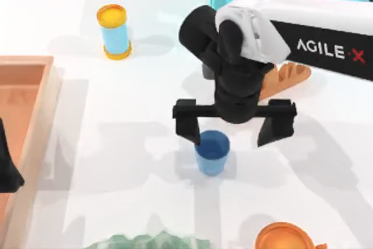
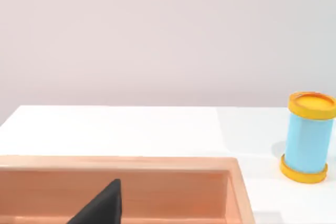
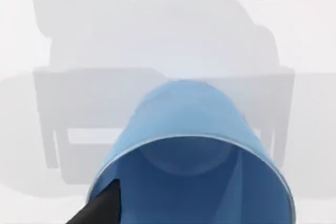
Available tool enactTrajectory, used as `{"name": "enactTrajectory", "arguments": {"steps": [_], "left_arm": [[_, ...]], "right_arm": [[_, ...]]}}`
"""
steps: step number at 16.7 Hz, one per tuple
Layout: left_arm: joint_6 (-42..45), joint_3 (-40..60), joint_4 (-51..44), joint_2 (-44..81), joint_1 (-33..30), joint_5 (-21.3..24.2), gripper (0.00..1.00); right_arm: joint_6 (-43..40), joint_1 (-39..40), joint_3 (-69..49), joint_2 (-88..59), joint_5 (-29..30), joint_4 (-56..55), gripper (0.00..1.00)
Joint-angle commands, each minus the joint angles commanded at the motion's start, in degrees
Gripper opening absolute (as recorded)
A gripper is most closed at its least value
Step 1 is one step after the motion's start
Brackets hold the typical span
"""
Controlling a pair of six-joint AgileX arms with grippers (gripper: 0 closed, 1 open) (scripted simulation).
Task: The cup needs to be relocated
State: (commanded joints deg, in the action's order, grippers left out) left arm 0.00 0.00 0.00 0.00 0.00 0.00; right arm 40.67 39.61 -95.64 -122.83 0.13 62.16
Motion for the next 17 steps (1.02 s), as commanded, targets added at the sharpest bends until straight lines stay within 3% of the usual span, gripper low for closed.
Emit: {"name": "enactTrajectory", "arguments": {"steps": [7, 17], "left_arm": [[0.0, 0.0, 0.0, 0.0, 0.0, 0.0, 1.00], [0.0, 0.0, 0.0, 0.0, 0.0, 0.0, 1.00]], "right_arm": [[0.2, 0.2, 4.7, -1.2, 0.0, -5.3, 1.00], [0.2, 0.2, 4.7, -1.2, 0.0, -5.3, 0.25]]}}
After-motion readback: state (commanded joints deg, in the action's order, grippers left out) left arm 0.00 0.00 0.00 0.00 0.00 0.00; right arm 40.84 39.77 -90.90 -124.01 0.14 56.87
